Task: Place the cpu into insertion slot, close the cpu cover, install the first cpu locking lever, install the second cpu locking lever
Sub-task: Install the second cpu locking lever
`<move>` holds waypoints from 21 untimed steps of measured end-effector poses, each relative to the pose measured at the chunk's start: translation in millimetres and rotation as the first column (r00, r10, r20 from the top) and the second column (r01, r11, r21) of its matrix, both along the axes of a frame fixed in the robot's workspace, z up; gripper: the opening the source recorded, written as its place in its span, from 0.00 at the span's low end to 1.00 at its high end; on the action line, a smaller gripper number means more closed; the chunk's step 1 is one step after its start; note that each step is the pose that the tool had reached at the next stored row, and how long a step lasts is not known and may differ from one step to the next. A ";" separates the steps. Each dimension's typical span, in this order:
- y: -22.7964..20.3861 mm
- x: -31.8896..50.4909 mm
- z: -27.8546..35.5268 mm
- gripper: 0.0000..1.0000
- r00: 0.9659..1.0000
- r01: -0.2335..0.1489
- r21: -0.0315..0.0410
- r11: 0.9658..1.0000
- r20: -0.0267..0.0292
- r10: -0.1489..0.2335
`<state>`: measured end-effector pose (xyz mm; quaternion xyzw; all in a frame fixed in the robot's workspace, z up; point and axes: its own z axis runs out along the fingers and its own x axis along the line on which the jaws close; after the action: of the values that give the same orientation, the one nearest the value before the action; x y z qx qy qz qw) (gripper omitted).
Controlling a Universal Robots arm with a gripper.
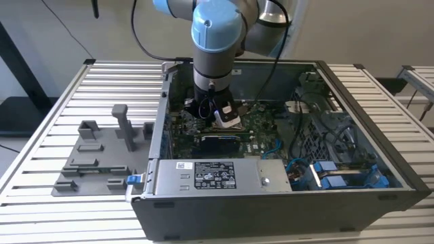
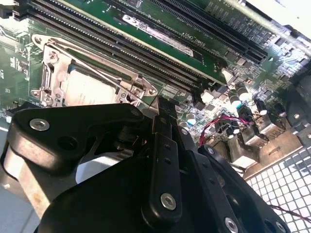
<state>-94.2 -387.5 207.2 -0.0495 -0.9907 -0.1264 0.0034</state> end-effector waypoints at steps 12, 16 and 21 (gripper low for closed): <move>0.1 0.0 40.2 0.11 1.000 0.000 0.000 1.000 -0.004 0.000; 0.1 3.8 53.2 0.11 1.000 0.000 0.001 1.000 -0.008 0.000; 0.1 25.7 62.0 0.11 0.999 0.000 0.003 1.000 -0.032 0.000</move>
<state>-68.5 -387.4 269.1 -0.0515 -0.9903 -0.1272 0.0191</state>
